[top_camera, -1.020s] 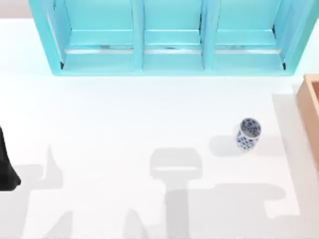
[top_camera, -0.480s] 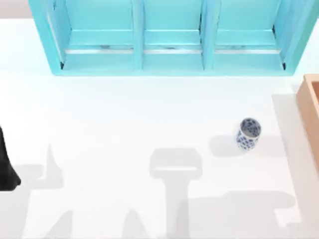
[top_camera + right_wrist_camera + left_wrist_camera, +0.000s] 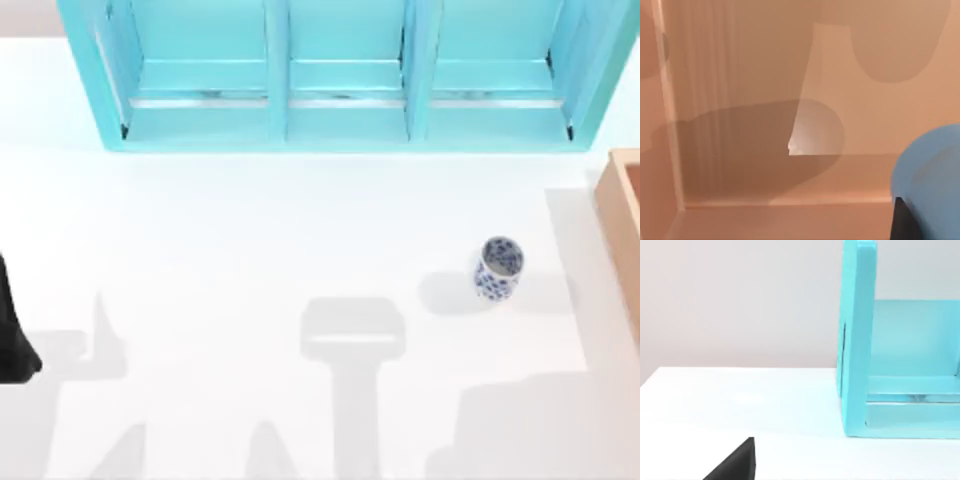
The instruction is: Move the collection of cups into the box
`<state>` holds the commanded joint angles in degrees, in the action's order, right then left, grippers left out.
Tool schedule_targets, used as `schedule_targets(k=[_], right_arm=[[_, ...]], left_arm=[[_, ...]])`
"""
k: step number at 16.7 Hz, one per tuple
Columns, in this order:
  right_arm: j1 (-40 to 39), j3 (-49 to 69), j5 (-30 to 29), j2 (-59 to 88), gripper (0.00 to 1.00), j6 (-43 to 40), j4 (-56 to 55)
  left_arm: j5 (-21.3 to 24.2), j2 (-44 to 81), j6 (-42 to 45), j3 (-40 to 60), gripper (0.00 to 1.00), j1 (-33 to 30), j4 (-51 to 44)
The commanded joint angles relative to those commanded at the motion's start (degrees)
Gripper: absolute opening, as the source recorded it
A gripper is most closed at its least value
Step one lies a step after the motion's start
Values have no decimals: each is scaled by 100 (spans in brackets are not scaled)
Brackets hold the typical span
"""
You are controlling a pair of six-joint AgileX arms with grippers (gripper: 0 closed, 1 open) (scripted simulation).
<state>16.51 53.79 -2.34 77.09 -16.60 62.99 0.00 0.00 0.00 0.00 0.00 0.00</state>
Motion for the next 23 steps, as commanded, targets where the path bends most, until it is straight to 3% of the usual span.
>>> schedule_targets(k=[4,17,23], right_arm=[[13,-48,5,5,0,-10,-46],[13,-48,5,5,98,-10,-46],[13,-48,5,5,100,-10,-46]], left_arm=[[0,0,0,0,100,0,0],[0,0,0,0,100,0,0],[0,0,0,0,100,0,0]])
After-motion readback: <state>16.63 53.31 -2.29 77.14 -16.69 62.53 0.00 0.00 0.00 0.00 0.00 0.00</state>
